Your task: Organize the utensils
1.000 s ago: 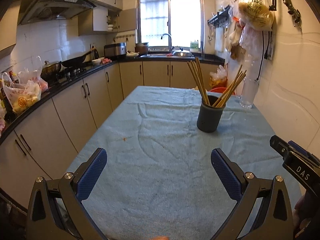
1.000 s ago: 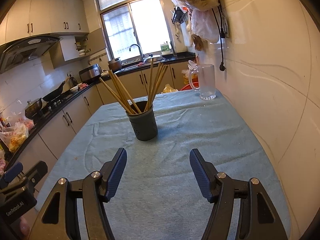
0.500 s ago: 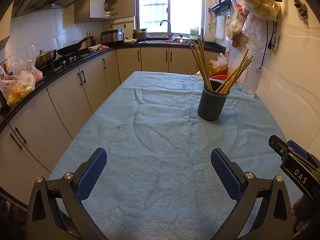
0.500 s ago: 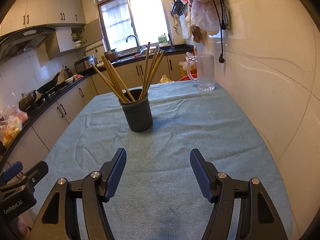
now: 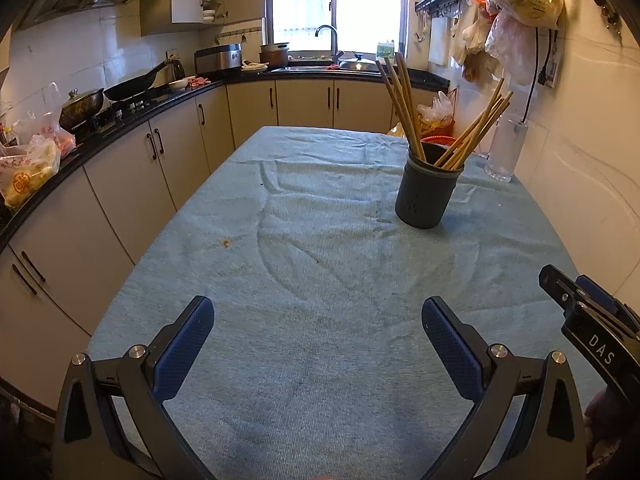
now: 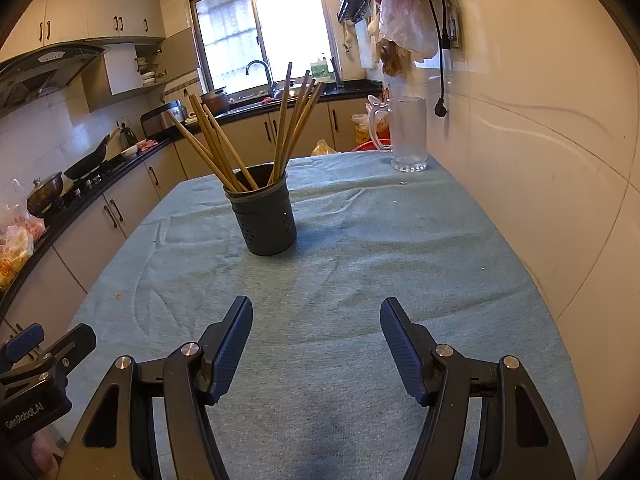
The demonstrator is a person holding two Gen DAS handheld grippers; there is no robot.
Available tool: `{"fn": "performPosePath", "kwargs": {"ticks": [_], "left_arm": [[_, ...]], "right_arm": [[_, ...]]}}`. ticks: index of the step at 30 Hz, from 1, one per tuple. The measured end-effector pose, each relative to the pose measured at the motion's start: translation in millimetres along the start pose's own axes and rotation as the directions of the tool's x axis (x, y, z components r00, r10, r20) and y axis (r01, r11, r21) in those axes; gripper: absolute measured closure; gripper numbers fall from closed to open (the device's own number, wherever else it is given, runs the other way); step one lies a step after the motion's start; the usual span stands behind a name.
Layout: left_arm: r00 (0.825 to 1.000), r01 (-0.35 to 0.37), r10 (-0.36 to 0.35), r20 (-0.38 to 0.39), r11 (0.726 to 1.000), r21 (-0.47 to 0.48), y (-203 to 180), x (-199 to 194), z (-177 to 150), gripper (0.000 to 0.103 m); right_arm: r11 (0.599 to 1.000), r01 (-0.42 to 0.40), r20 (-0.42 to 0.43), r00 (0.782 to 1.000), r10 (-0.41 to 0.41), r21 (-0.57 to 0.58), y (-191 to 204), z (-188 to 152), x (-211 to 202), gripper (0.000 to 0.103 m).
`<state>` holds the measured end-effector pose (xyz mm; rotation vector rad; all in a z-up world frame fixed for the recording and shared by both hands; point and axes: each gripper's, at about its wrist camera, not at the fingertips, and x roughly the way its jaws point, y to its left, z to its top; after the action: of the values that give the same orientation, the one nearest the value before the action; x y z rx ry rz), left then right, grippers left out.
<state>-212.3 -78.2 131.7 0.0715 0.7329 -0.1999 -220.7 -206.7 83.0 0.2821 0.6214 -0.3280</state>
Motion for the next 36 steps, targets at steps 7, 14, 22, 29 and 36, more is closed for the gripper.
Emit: {"fn": "performPosePath", "kwargs": {"ticks": [7, 14, 22, 29, 36], "left_arm": [[1.0, -0.007, 0.007, -0.01, 1.0, -0.011, 4.8, 7.6, -0.3, 0.0], [1.0, -0.02, 0.02, -0.024, 1.0, -0.003, 5.4, 15.4, -1.8, 0.0], [0.999, -0.025, 0.024, -0.043, 1.0, -0.008, 7.9, 24.8, -1.9, 0.0], [0.997, -0.036, 0.035, -0.065, 0.999, -0.015, 8.9, 34.4, -2.5, 0.0], [0.996, -0.036, 0.034, -0.083, 0.999, -0.023, 9.0, 43.1, 1.2, 0.0]], "right_arm": [[1.0, 0.002, -0.012, 1.0, -0.002, -0.006, 2.9, -2.5, 5.8, 0.032], [1.0, 0.0, -0.016, 1.0, 0.0, -0.02, 5.9, -4.0, 11.7, 0.032], [1.0, -0.003, -0.033, 0.999, 0.002, -0.024, 7.5, -4.9, 18.6, 0.032], [1.0, -0.014, -0.055, 0.998, 0.012, -0.028, 9.6, -6.8, 27.5, 0.032], [1.0, -0.018, -0.08, 0.997, 0.015, -0.026, 8.5, -4.4, 37.7, 0.032]]}}
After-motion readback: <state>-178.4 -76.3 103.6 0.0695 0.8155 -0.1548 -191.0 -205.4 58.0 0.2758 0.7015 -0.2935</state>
